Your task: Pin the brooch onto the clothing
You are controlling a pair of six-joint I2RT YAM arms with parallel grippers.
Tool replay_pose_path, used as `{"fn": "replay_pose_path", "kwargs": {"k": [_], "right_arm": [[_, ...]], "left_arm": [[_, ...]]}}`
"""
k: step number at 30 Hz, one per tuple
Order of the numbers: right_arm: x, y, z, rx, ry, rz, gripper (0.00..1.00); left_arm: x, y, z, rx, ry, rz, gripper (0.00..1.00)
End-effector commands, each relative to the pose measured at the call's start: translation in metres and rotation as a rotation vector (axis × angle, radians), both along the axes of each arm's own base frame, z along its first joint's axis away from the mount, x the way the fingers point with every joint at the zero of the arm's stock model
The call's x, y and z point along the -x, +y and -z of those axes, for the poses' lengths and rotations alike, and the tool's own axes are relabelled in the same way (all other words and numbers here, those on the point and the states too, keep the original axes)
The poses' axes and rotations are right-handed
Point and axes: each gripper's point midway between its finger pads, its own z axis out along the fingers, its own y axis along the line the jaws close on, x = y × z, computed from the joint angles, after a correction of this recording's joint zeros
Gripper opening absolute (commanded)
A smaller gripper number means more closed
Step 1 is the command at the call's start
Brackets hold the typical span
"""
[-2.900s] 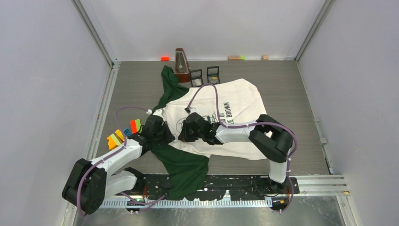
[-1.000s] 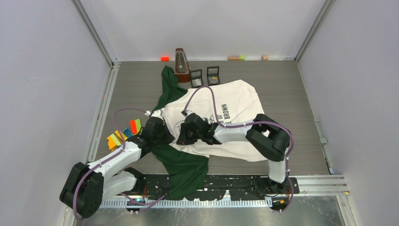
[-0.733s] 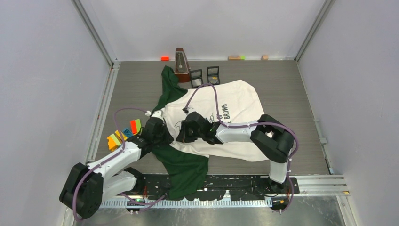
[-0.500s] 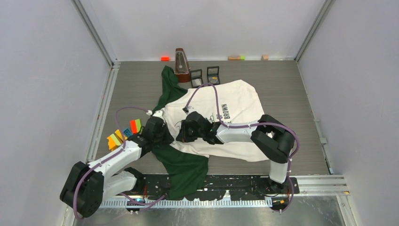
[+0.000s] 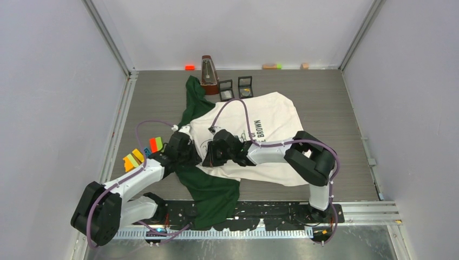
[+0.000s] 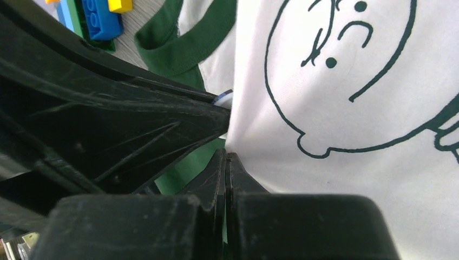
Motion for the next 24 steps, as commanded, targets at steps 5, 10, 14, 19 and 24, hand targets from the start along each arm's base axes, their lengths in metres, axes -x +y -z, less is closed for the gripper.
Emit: {"fn": "replay_pose_path", "kwargs": {"k": [5,10,14,19,24], "right_arm": [[0.010,0.015,0.002,-0.027,0.031,-0.082,0.01],[0.015,0.015,0.007,-0.025,0.054,-0.101,0.01],[0.018,0.016,0.008,-0.028,0.065,-0.112,0.01],[0.021,0.017,0.012,-0.028,0.083,-0.127,0.01],[0.023,0.018,0.014,-0.024,0.095,-0.133,0.01]], "left_arm": [[-0.003,-0.002,-0.010,0.038,-0.063,-0.015,0.00],[-0.004,-0.002,-0.012,0.075,-0.092,-0.044,0.00],[-0.006,-0.004,-0.016,0.111,-0.116,-0.061,0.00],[-0.007,-0.005,-0.021,0.150,-0.150,-0.076,0.00],[-0.008,-0.002,-0.026,0.170,-0.188,-0.108,0.00]]}}
